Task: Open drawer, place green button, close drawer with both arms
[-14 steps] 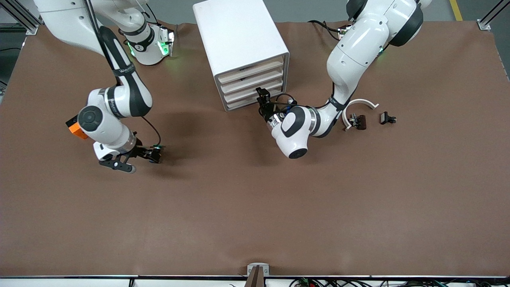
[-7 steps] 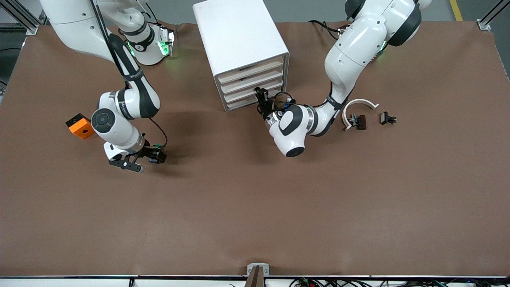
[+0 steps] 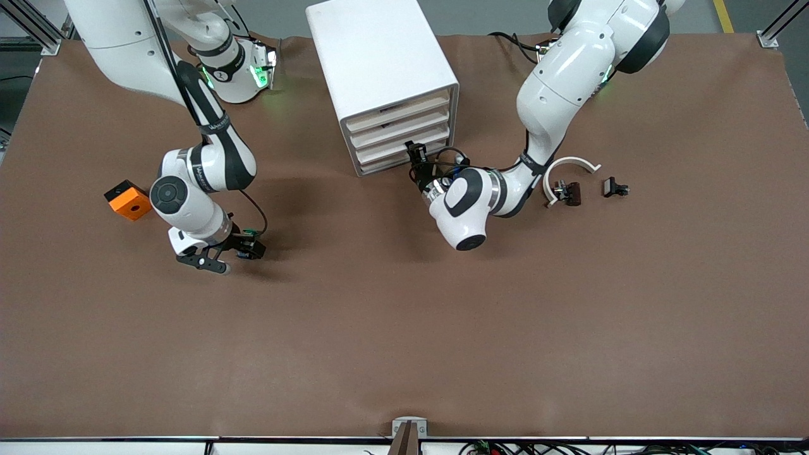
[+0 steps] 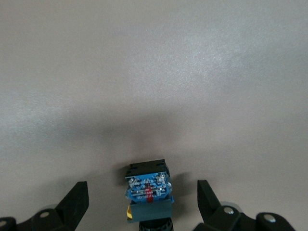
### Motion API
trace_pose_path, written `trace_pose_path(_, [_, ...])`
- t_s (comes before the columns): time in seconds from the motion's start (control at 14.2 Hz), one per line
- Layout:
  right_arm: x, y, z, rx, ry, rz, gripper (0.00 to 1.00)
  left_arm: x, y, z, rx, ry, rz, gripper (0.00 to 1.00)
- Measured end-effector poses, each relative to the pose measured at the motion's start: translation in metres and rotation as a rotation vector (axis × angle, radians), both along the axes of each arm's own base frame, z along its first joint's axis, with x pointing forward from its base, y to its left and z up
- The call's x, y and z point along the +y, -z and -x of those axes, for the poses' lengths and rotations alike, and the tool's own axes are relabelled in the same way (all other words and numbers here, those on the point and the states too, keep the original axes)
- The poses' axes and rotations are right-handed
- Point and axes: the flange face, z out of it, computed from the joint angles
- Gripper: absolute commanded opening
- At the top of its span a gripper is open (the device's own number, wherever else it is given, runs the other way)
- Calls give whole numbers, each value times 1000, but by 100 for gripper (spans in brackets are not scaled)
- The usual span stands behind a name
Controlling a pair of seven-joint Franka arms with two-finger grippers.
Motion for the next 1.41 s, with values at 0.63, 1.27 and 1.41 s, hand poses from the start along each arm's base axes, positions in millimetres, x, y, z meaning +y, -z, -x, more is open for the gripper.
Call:
trace_pose_path(0.63, [-2, 14, 4, 0, 0, 6, 0, 40, -12, -64, -86, -80, -26, 4])
trace_pose_path(1.27, [59, -22, 4, 40, 131, 6, 0, 67, -25, -105, -162, -128, -40, 99])
trace_pose_path(1.41, [95, -55, -2, 38, 182, 1, 0, 70, -26, -110, -181, -135, -35, 100])
